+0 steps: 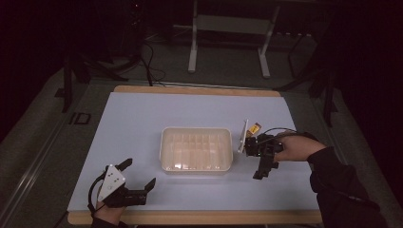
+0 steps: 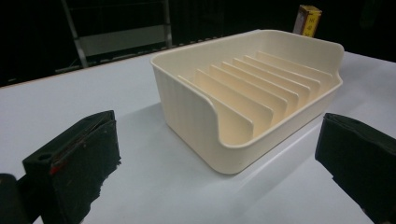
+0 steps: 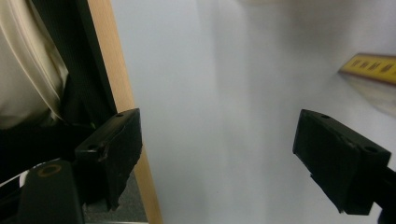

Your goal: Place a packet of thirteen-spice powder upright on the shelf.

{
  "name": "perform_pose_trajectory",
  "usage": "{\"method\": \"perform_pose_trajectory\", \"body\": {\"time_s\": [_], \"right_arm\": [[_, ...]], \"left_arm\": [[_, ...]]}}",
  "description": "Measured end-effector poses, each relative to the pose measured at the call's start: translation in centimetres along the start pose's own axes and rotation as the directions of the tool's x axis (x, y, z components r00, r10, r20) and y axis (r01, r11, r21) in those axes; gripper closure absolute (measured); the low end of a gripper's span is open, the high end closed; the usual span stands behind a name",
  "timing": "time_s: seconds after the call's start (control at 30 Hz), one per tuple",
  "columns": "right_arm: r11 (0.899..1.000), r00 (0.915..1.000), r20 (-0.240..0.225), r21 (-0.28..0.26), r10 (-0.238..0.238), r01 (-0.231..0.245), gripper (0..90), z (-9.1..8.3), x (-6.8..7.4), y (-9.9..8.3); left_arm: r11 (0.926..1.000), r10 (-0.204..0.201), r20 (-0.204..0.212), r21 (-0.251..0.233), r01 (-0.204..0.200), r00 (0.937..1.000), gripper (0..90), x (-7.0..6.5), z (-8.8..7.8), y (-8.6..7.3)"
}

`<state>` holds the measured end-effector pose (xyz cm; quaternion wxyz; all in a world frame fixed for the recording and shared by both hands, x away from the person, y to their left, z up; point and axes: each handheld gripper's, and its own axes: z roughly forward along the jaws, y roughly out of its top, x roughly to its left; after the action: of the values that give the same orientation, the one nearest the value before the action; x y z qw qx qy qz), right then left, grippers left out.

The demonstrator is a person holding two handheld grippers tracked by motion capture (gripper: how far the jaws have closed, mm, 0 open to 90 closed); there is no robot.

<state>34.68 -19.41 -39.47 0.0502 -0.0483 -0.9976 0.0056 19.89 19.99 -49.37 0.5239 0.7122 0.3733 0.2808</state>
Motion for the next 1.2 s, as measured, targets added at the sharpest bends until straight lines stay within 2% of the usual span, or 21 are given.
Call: {"method": "perform_pose_trajectory", "body": {"time_s": [0.43, 0.63, 0.8, 0.9, 1.1, 1.2], "right_arm": [[0.998, 0.9989, 0.012, -0.045, -0.046, 0.047, 16.0, -1.8, -0.7, 1.8], [0.997, 0.9988, 0.023, -0.059, -0.042, 0.044, 15.5, -2.5, -1.4, 2.4], [0.996, 0.9992, 0.041, -0.085, -0.006, 0.010, 14.5, -3.3, -2.4, 2.7], [0.995, 0.9975, 0.066, -0.103, 0.024, -0.017, 13.7, -3.9, -3.1, 2.9], [0.988, 0.9901, 0.115, -0.140, 0.080, -0.064, 13.2, -5.1, -4.5, 2.8], [0.984, 0.9834, 0.129, -0.140, 0.127, -0.109, 12.9, -5.5, -5.3, 2.5]], "left_arm": [[1.0000, 0.002, 0.004, 0.002, -0.002, 1.0000, 0.0, 0.0, 0.1, 0.0], [1.0000, 0.001, 0.005, 0.001, -0.002, 1.0000, 0.0, 0.0, 0.1, 0.0], [1.0000, 0.003, 0.007, 0.003, -0.003, 1.0000, 0.0, 0.0, 0.1, 0.0], [1.0000, 0.003, 0.009, 0.004, -0.003, 1.0000, 0.0, 0.0, 0.1, 0.0], [1.0000, 0.003, 0.010, 0.002, -0.003, 0.9999, 0.0, 0.0, 0.1, 0.0], [1.0000, 0.001, 0.011, 0.001, -0.001, 0.9999, 0.0, 0.0, 0.1, 0.0]]}}
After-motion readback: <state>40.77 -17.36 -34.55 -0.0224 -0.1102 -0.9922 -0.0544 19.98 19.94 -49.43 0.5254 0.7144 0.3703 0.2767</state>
